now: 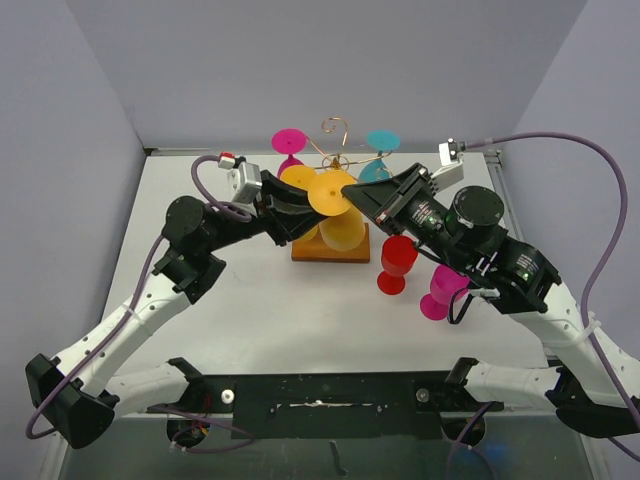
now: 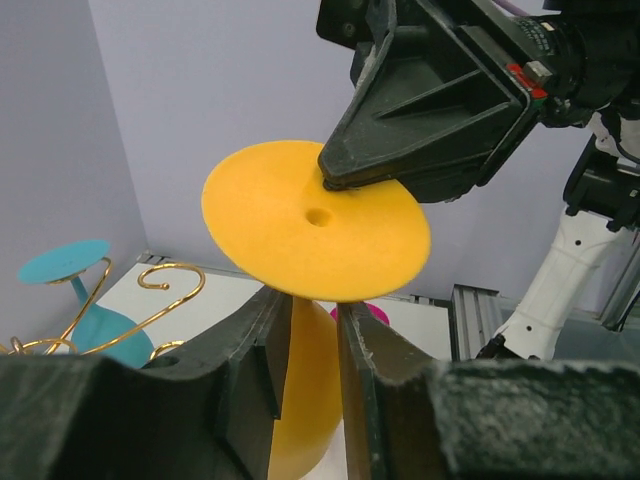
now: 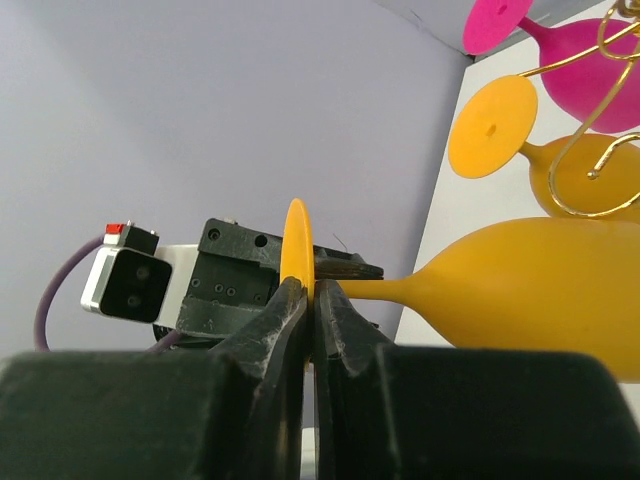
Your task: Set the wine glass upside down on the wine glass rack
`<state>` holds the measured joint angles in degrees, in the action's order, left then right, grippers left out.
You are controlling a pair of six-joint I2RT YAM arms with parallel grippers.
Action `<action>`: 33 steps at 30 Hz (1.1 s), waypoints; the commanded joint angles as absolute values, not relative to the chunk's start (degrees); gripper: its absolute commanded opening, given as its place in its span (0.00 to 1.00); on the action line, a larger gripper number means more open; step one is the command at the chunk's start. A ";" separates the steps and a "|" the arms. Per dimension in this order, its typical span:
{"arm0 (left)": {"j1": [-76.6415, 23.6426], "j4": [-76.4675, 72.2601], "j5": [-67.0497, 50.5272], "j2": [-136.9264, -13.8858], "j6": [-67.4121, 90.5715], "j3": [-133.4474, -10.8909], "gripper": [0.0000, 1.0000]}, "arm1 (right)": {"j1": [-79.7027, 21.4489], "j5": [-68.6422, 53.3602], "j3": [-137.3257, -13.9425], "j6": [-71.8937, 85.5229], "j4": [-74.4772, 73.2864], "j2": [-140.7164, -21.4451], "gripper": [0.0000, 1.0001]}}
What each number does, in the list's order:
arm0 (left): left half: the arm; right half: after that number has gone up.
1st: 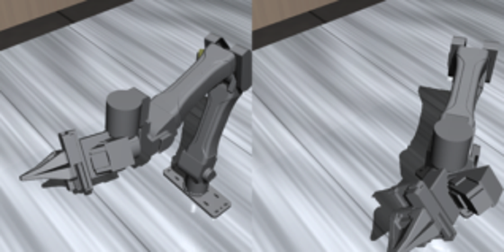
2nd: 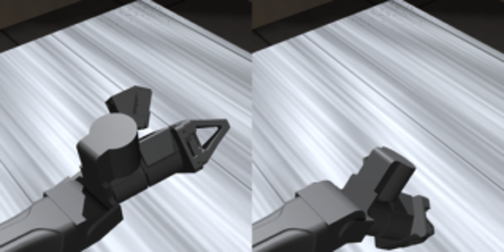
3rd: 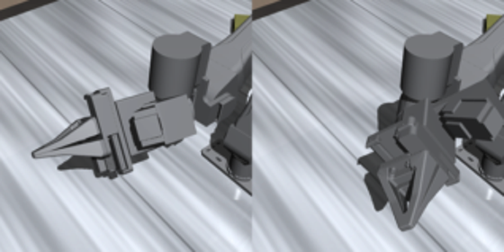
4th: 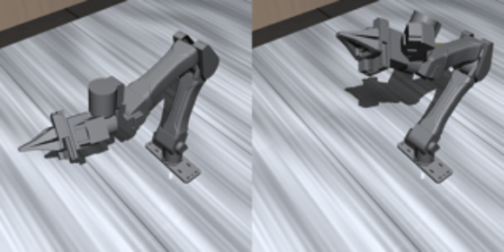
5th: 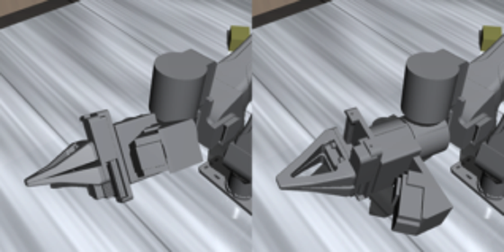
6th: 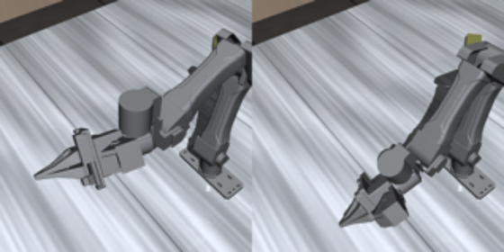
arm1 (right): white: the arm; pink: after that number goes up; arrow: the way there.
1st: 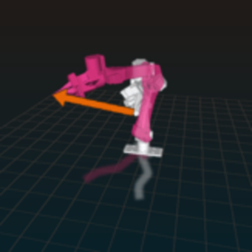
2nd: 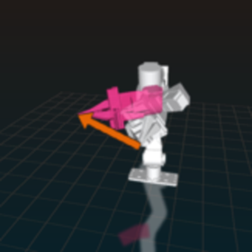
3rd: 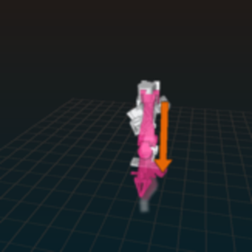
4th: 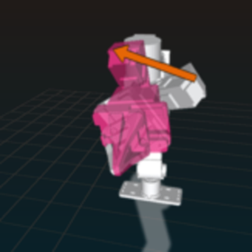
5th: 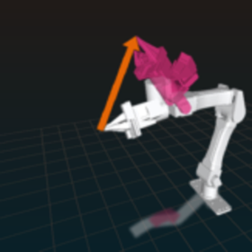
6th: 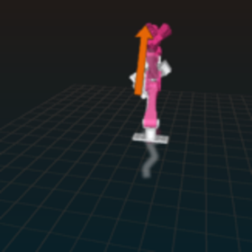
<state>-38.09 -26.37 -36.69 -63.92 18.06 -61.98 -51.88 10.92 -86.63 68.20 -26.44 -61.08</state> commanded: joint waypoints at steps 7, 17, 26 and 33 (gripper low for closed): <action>-38.22 -29.42 -36.26 -60.47 20.48 -60.40 0.27 | -50.80 18.67 -90.05 76.33 -32.73 -59.02 0.00; -38.16 -24.51 -30.95 -58.82 18.22 -60.10 0.32 | -50.76 27.83 -87.82 77.36 -36.36 -55.22 0.00; -38.06 -18.24 -16.81 -52.86 15.56 -55.52 0.38 | -50.80 37.85 -77.43 65.33 -26.08 -48.24 0.00; -38.09 -17.18 7.89 -43.33 15.07 -46.78 0.44 | -50.67 46.63 -74.03 58.24 -22.36 -46.09 0.00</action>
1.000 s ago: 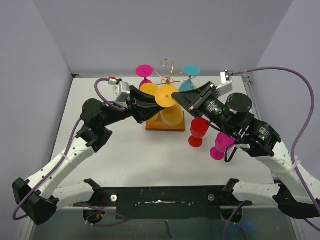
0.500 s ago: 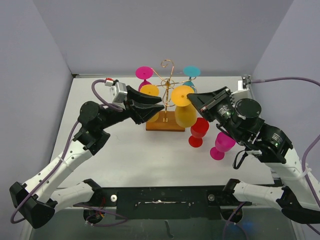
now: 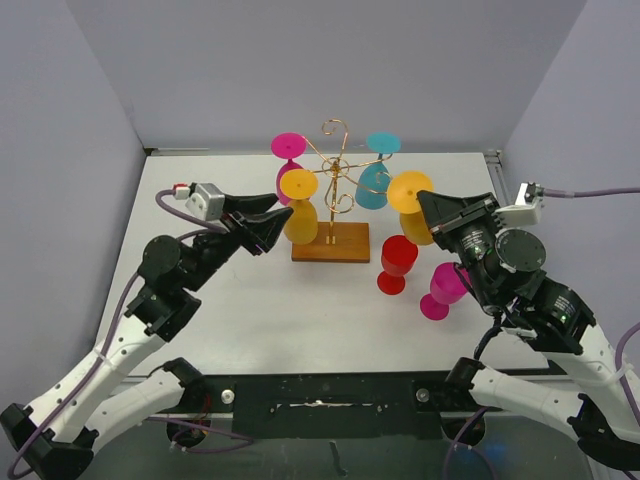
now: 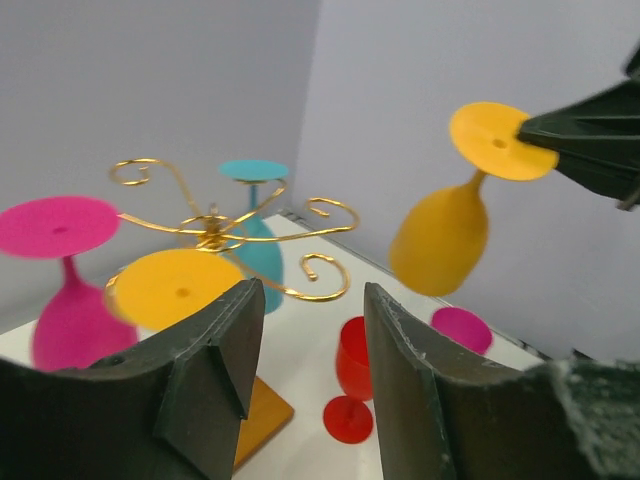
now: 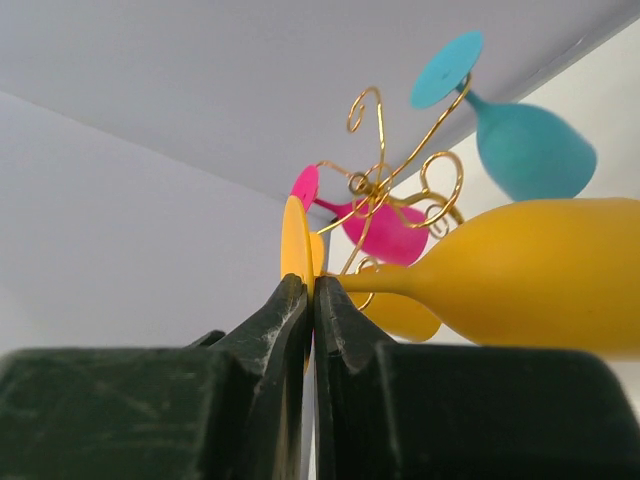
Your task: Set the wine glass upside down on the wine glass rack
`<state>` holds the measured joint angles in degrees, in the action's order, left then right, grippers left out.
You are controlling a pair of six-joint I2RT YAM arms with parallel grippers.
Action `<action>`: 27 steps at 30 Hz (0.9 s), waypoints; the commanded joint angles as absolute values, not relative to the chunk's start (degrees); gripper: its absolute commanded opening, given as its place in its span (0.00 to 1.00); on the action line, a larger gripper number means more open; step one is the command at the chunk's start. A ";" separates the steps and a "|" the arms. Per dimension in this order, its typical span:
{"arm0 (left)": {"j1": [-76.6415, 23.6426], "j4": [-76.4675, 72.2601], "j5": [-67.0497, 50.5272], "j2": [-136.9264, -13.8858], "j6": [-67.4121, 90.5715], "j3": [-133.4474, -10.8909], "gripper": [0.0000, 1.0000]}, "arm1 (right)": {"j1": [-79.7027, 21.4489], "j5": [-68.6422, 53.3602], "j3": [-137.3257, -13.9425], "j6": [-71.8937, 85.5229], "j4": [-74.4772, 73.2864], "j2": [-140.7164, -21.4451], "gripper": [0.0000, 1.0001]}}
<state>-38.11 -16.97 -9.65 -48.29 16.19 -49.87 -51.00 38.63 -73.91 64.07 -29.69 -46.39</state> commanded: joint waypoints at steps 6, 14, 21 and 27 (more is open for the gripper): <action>-37.99 -17.58 20.71 -36.10 15.27 -40.88 0.45 | -49.25 47.92 -73.78 53.77 -18.54 -47.79 0.00; -37.99 -14.27 27.08 -32.67 15.52 -38.40 0.47 | -31.86 28.25 -73.82 59.73 -19.48 -53.22 0.00; -38.03 -12.83 27.99 -32.43 15.03 -38.58 0.48 | -19.99 10.10 -69.33 65.82 -13.65 -55.96 0.00; -38.00 -12.17 28.13 -32.26 15.73 -38.67 0.51 | -18.17 5.26 -68.29 69.19 -11.38 -57.48 0.00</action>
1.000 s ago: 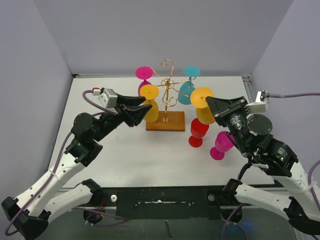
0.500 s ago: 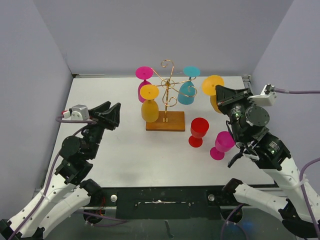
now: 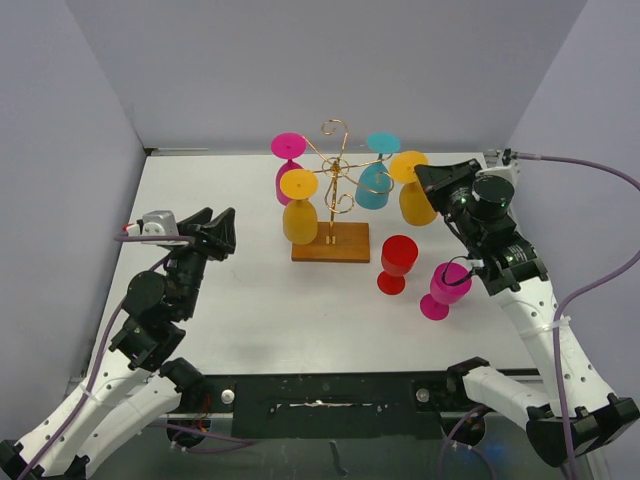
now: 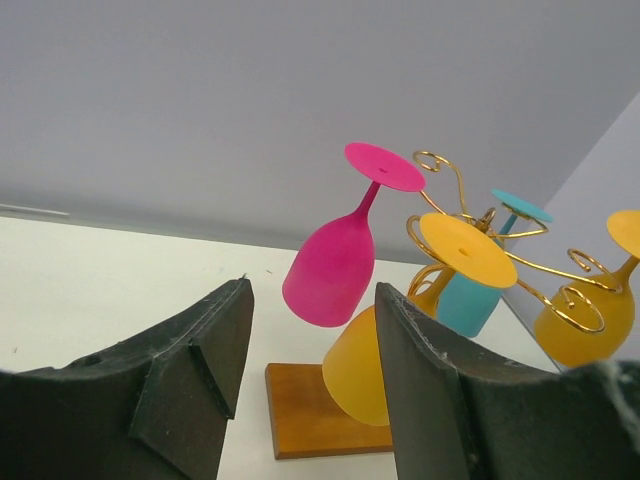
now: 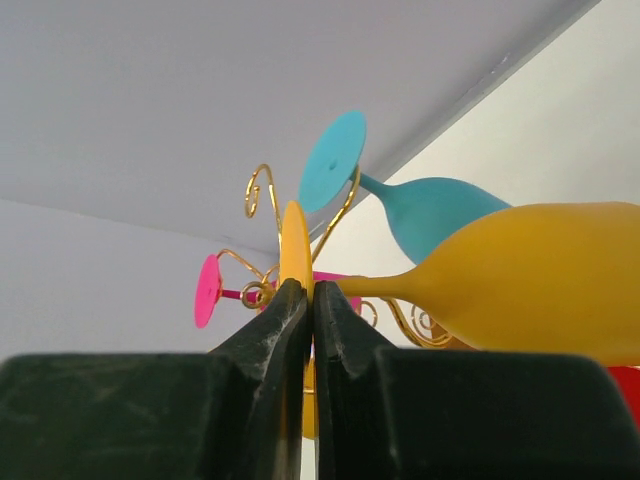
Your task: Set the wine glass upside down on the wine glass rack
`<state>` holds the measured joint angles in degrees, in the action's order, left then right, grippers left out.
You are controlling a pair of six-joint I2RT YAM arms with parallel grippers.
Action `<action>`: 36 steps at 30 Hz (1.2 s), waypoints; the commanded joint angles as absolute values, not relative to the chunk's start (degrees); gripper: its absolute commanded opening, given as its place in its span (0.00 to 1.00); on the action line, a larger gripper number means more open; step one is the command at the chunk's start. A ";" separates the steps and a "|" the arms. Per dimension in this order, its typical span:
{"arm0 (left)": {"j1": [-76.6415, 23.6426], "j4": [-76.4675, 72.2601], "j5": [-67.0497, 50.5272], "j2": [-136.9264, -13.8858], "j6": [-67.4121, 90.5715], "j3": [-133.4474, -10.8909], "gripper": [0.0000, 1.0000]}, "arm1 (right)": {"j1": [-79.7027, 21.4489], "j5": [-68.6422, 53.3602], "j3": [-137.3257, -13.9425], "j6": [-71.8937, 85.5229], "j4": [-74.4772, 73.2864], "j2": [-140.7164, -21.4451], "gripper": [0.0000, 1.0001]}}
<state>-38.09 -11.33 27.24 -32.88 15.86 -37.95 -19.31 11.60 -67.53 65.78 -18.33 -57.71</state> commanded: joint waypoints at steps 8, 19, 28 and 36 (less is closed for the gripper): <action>-38.06 -11.47 27.99 -31.82 15.73 -38.54 0.52 | -17.36 0.58 -68.52 72.98 -10.50 -60.44 0.00; -38.12 -11.13 27.80 -31.11 16.04 -38.41 0.52 | -17.29 -6.13 -69.04 74.27 -9.31 -64.83 0.00; -38.06 -11.07 27.69 -31.29 16.17 -38.39 0.52 | -17.40 -8.88 -70.55 73.70 -9.10 -66.56 0.00; -38.11 -10.99 27.87 -31.20 16.08 -38.36 0.52 | -17.38 -11.89 -73.25 72.56 -11.08 -68.84 0.00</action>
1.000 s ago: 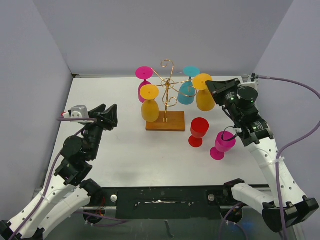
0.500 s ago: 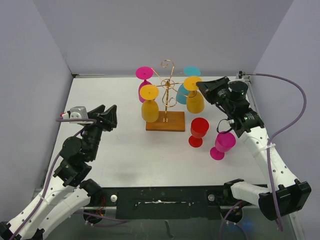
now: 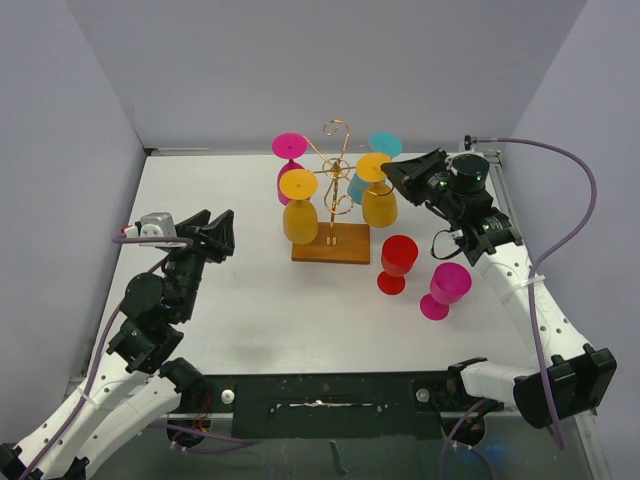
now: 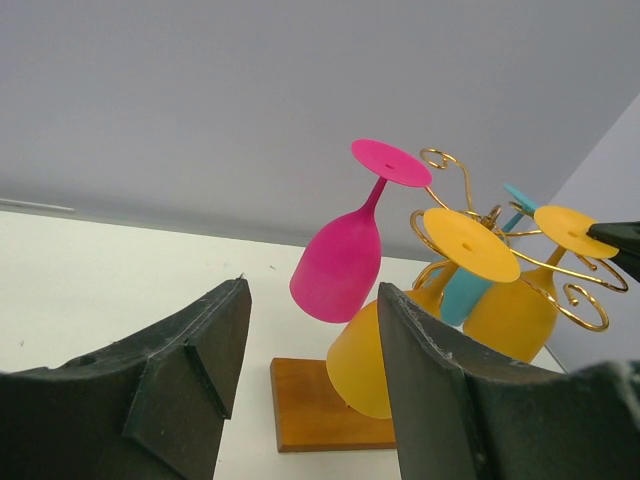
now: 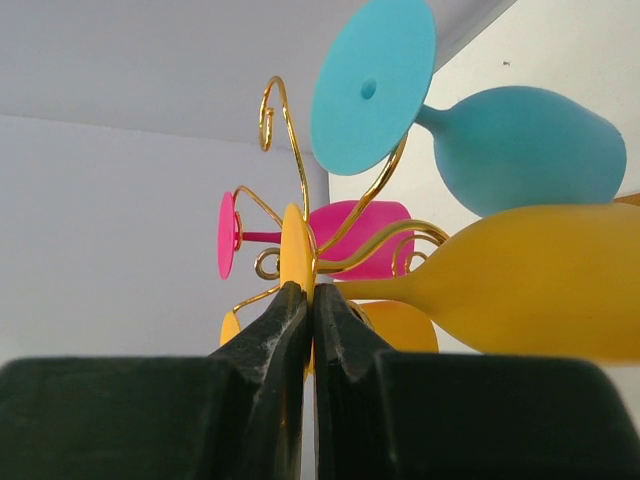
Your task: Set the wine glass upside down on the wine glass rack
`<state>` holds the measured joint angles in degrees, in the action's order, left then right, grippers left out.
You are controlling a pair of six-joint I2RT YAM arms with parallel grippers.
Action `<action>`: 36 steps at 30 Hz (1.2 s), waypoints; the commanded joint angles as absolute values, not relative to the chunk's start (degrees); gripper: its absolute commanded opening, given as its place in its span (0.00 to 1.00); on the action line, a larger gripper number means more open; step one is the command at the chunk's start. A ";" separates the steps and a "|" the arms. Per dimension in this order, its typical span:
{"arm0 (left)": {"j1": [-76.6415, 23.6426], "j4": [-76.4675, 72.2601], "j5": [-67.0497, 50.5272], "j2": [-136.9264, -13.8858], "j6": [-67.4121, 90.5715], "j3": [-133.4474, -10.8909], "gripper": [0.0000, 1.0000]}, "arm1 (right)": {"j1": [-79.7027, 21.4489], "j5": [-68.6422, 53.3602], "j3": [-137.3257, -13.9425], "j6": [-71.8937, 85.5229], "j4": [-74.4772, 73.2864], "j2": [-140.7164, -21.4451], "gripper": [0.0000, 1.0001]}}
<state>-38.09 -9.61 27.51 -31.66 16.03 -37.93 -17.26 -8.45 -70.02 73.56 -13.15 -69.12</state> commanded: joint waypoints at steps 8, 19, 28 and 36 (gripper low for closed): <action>-38.14 -11.05 27.86 -31.20 16.26 -38.32 0.52 | -17.47 -14.13 -73.84 71.01 -13.48 -68.08 0.00; -38.06 -11.56 27.77 -31.42 16.51 -38.06 0.52 | -17.36 -15.38 -71.48 70.83 -14.95 -64.65 0.00; -38.06 -11.87 27.77 -31.38 16.54 -37.97 0.52 | -17.40 -14.11 -70.23 70.74 -16.89 -62.78 0.00; -38.07 -11.87 27.86 -31.20 16.54 -37.88 0.52 | -17.32 -10.86 -69.96 70.39 -18.28 -61.50 0.00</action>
